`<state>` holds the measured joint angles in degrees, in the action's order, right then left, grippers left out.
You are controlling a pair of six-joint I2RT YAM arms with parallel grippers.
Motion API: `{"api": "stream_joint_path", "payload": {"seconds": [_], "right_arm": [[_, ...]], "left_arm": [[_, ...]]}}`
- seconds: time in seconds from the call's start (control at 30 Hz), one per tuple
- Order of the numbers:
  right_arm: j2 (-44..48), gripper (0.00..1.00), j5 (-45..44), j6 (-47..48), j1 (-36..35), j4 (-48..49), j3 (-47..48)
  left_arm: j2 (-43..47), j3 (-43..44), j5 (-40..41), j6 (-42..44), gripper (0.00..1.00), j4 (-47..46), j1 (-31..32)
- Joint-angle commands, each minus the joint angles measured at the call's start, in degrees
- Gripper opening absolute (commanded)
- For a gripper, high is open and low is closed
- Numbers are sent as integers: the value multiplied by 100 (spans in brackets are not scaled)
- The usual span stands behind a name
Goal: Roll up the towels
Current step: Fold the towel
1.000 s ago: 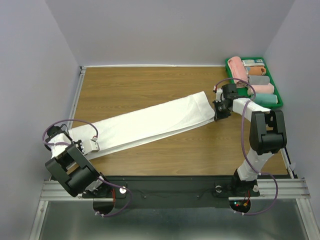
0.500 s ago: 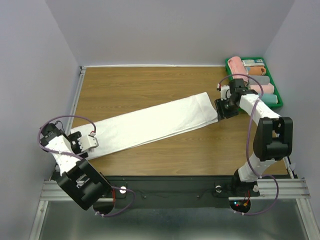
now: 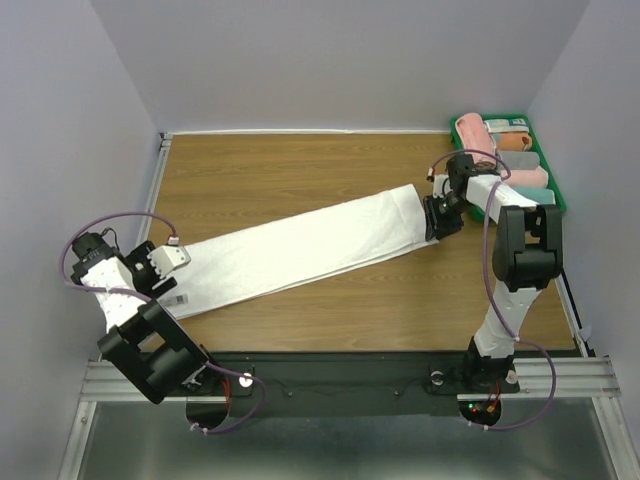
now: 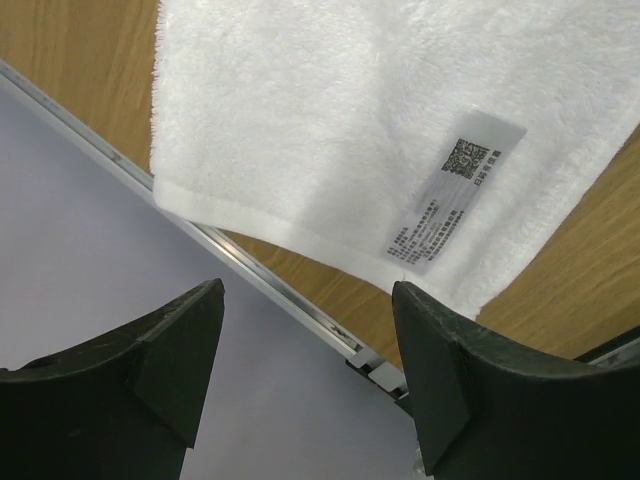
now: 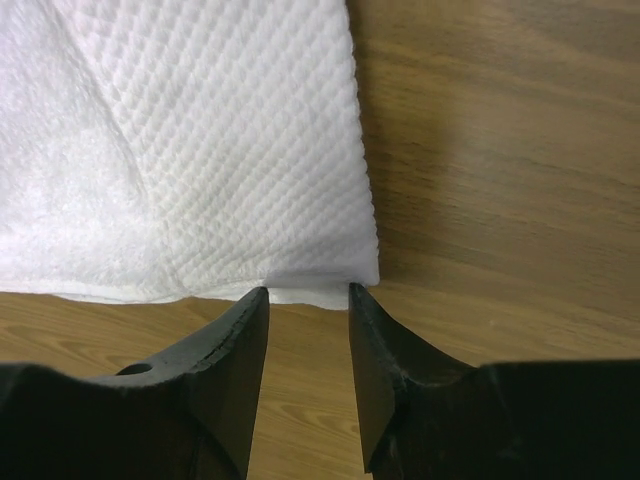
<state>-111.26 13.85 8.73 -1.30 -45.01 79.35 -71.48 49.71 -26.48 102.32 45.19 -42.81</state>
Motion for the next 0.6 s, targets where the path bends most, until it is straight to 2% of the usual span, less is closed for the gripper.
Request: {"api": "stream_joint_path", "payload": {"seconds": [0.0,0.1,0.23,0.33,0.4,0.57], "right_arm": [[17,43,-119,-275,7,-122,379],[-1,44,-241,-337,7,-130,397],[104,53,-637,-442,24,-130,388],[87,56,-804,-451,60,-139,423],[0,54,-700,-451,69,-130,458],[-238,42,-331,-504,69,-122,564]], "left_arm": [[310,-365,-244,-186,79,-168,35],[389,-524,-226,-160,79,-265,71],[372,-568,-243,-195,79,-283,80],[337,-516,-261,-187,79,-291,88],[311,-489,-305,-195,79,-300,97],[293,-462,-332,-274,79,-300,123]]}}
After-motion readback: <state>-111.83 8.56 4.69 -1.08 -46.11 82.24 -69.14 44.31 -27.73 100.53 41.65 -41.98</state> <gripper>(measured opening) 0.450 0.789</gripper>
